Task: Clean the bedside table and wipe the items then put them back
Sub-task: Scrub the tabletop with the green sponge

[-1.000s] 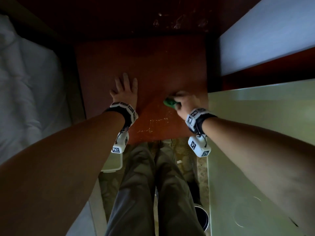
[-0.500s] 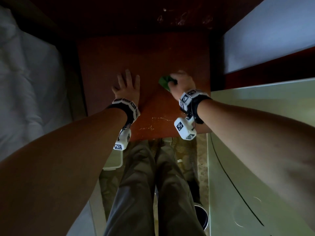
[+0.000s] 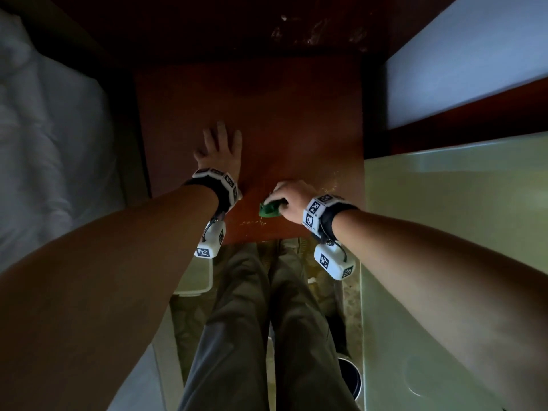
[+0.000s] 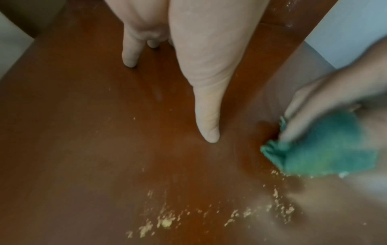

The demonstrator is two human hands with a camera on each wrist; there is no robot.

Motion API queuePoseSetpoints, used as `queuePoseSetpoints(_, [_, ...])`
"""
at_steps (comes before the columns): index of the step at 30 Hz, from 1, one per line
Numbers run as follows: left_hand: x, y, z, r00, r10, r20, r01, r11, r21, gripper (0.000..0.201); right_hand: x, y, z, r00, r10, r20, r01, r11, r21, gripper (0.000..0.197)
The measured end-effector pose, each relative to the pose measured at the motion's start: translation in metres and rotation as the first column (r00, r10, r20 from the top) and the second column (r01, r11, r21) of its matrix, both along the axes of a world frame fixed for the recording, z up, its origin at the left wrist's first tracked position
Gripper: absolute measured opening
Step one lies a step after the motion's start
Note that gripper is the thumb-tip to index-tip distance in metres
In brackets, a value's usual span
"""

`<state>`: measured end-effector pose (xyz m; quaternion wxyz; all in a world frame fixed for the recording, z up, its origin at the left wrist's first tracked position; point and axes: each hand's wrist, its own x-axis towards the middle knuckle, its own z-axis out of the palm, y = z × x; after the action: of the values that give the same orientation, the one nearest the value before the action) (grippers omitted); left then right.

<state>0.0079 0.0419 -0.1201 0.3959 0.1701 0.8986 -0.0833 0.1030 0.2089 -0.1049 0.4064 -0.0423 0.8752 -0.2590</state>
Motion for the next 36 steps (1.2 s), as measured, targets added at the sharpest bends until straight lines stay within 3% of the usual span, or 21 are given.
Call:
queuePoseSetpoints(3, [-0.002, 0.006, 0.005, 0.998, -0.063, -0.005, 0.063, 0.998, 0.028, 0.138, -0.010, 0.011, 0.010, 0.942, -0.333, 0.040, 0.332, 0.943, 0.011, 0.033])
queuePoseSetpoints(7, [-0.004, 0.027, 0.016, 0.989, -0.146, -0.025, 0.148, 0.979, 0.143, 0.128, -0.017, 0.046, 0.017, 0.754, -0.651, -0.087, 0.656, 0.754, 0.043, 0.032])
queuePoseSetpoints(12, [0.004, 0.056, 0.013, 0.983, -0.185, 0.023, 0.178, 0.967, 0.182, 0.130, -0.013, 0.095, 0.000, 0.589, -0.758, -0.279, 0.803, 0.589, 0.096, 0.033])
queuePoseSetpoints(15, [0.012, 0.064, 0.006, 0.980, -0.193, 0.057, 0.183, 0.973, 0.142, 0.134, -0.013, 0.119, -0.008, 0.544, -0.774, -0.324, 0.829, 0.555, 0.065, 0.033])
queuePoseSetpoints(19, [0.019, 0.065, -0.003, 0.973, -0.228, 0.033, 0.224, 0.971, 0.083, 0.140, -0.009, 0.131, -0.017, 0.680, -0.664, -0.311, 0.721, 0.683, 0.119, 0.039])
queuePoseSetpoints(23, [0.019, 0.066, -0.004, 0.973, -0.230, 0.016, 0.228, 0.971, 0.066, 0.143, -0.001, 0.126, -0.020, 0.732, -0.606, -0.312, 0.660, 0.744, 0.105, 0.039])
queuePoseSetpoints(27, [0.019, 0.066, -0.003, 0.973, -0.231, 0.007, 0.230, 0.972, 0.052, 0.142, 0.013, 0.111, -0.016, 0.841, -0.482, -0.245, 0.522, 0.842, 0.137, 0.040])
queuePoseSetpoints(36, [0.018, 0.067, -0.001, 0.969, -0.248, 0.012, 0.247, 0.968, 0.051, 0.142, 0.062, 0.048, -0.005, 0.954, -0.284, -0.097, 0.293, 0.951, 0.099, 0.039])
